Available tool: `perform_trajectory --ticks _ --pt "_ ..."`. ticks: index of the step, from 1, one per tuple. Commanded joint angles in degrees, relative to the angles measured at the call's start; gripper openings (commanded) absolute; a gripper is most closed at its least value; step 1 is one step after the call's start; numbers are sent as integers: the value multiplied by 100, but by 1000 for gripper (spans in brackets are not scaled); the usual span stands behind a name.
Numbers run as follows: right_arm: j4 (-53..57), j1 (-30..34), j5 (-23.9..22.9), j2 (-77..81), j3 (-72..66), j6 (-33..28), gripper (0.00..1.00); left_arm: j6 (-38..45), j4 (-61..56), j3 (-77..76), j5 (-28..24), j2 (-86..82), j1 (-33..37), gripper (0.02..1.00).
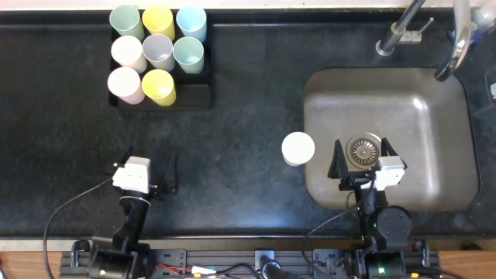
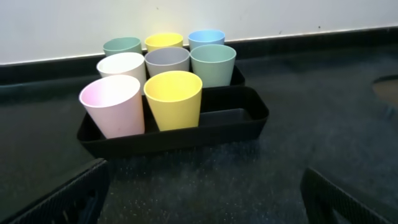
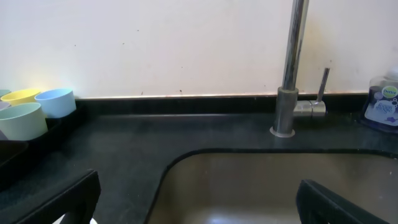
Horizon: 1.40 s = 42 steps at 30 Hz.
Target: Store Cups
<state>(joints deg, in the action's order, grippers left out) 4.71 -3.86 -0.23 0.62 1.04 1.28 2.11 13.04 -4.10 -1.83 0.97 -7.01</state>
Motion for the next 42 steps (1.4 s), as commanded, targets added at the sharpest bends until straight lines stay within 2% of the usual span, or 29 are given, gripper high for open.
perform_trajectory --ticks 1,8,12,42 --pt "-28 -31 24 -42 -76 -20 998 114 35 4 160 -85 33 998" --pt "-28 -31 24 -42 -76 -20 996 111 -55 33 153 -85 92 998" --pt "-28 -31 22 -42 -79 -20 998 105 -837 369 133 -83 94 998" --pt "-28 -31 24 -42 -79 -20 996 109 -835 363 111 -81 98 998"
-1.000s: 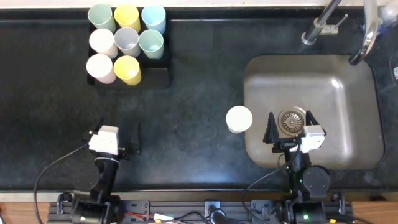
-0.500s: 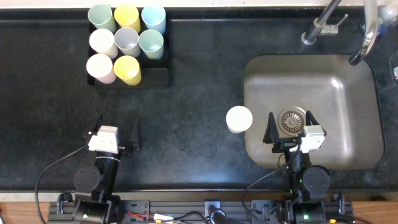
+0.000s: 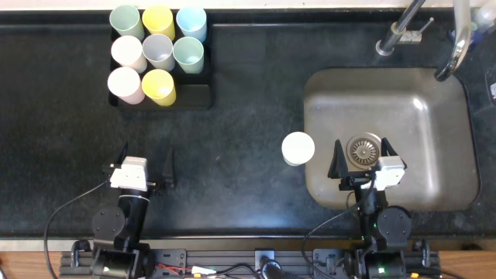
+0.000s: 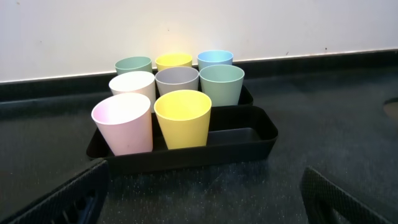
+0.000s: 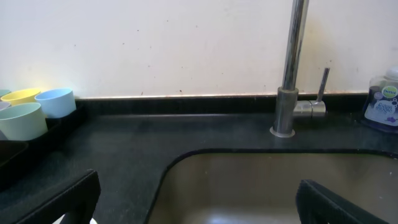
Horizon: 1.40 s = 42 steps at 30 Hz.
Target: Store Cups
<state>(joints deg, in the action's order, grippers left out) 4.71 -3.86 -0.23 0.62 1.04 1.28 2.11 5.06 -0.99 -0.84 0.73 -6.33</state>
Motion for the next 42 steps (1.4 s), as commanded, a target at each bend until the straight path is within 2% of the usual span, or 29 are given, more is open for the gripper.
perform_trajectory --ticks 1,8,11,17,20,26,28,33,36,42 --pt "-28 -31 22 -42 -76 -20 996 107 -35 52 11 -57 31 998" --pt "-271 -33 103 -42 11 7 998 109 -35 52 13 -57 31 998" --pt "-177 -31 114 -17 564 4 998 109 -35 52 11 -57 31 998" --pt "1766 -31 472 1040 2868 7 996 109 -35 52 11 -57 31 998" --pt "3477 -33 643 2356 4325 4 998 109 -35 52 13 -57 31 1000" --pt "5713 -212 678 4861 6371 17 993 109 -35 52 11 -57 31 998" --pt "6109 -232 721 5348 6706 17 998 107 -35 52 13 -57 31 998" --pt "6835 -647 319 6332 7075 -26 998 109 -35 52 13 -57 31 998" --pt "6900 -807 15 6802 7075 -223 998 109 -35 52 11 -57 31 1000" --pt "6867 -1064 22 7493 7075 -649 996 109 -35 52 13 -57 31 998"
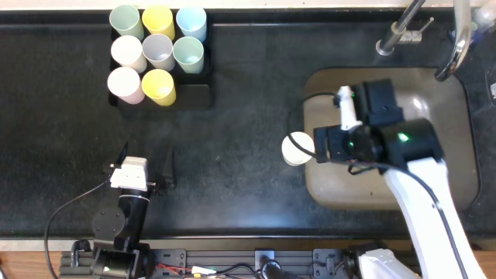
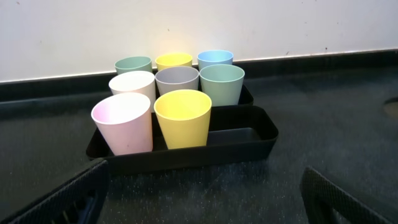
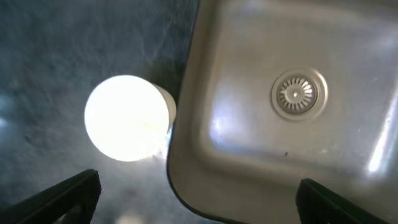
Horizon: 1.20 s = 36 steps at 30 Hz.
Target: Store Cups
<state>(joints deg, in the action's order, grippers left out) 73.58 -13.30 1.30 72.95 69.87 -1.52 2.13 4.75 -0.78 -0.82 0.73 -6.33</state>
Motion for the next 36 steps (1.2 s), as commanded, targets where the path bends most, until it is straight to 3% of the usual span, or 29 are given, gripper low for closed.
perform_trajectory --ticks 1,11,14,28,31,33,34,35,36 --pt "-44 -120 -109 334 192 -411 996 107 -4 31 9 -57 31 998" --pt "-81 -210 -50 1355 387 -820 998 107 -4 31 11 -57 31 998" --pt "-101 -214 173 1602 428 -1019 998 107 -4 31 11 -57 31 1000" --pt "-164 -216 140 2343 459 -1353 998 107 -4 31 11 -57 31 998" --pt "-208 -216 96 2347 459 -1353 947 107 -4 31 11 -57 31 996" --pt "-232 -216 98 2347 459 -1353 862 107 -4 31 11 -57 31 1000" --pt "-245 -216 98 2347 461 -1353 759 107 -4 31 11 -57 31 998" --pt "-254 -216 105 2347 459 -1353 463 107 -4 31 11 -57 31 998" --pt "-271 -219 109 2347 459 -1346 45 107 -4 31 11 -57 31 1000"
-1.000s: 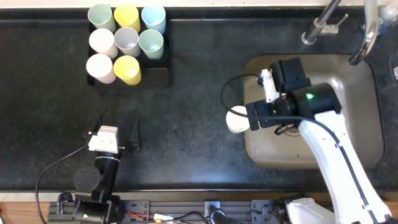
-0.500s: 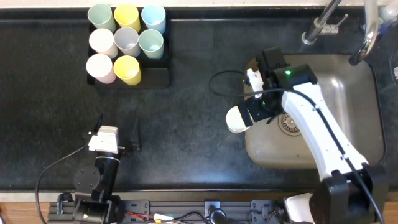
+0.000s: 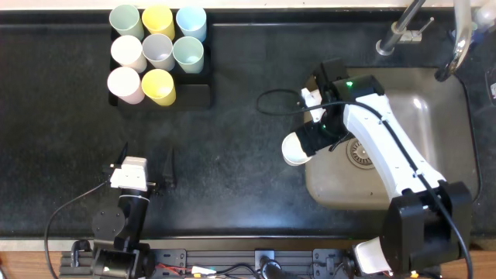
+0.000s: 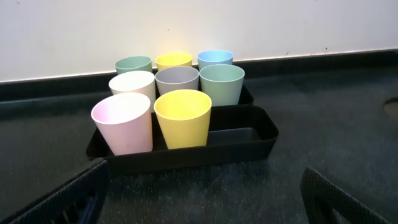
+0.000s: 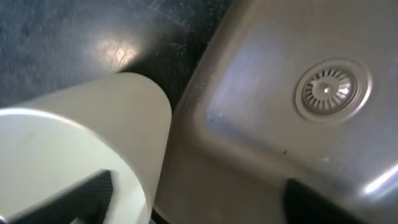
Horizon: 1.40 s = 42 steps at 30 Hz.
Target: Store Cups
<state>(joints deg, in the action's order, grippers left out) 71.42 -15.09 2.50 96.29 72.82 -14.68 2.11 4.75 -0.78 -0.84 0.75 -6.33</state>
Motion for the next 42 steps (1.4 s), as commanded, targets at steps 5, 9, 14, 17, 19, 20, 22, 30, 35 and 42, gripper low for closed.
perform_trajectory --ticks 5,9,14,17,19,20,22,30,35,42 --pt "-96 -155 673 13 164 -37 42 109 -4 31 11 -59 31 1000" --pt "-92 -402 782 11 243 -37 42 109 -4 31 11 -59 31 998" --pt "382 -555 501 -11 1349 186 45 109 -4 31 13 -59 31 998" --pt "739 -664 122 -9 2664 295 42 109 -4 31 13 -59 31 998" --pt "911 -879 -229 15 3644 293 45 109 -4 31 11 -59 31 998" --pt "992 -1032 -378 52 4085 295 42 109 -4 31 13 -59 31 1000" --pt "1191 -1392 -634 227 4900 289 45 109 -4 31 11 -59 31 998" --pt "1725 -2531 -1165 2081 7624 568 45 109 -4 31 13 -59 31 1000" --pt "1703 -2632 -1172 2704 7895 800 45 109 -4 31 13 -59 31 998" --pt "1506 -2603 -1069 3012 7895 804 42 109 -4 31 11 -59 31 998"
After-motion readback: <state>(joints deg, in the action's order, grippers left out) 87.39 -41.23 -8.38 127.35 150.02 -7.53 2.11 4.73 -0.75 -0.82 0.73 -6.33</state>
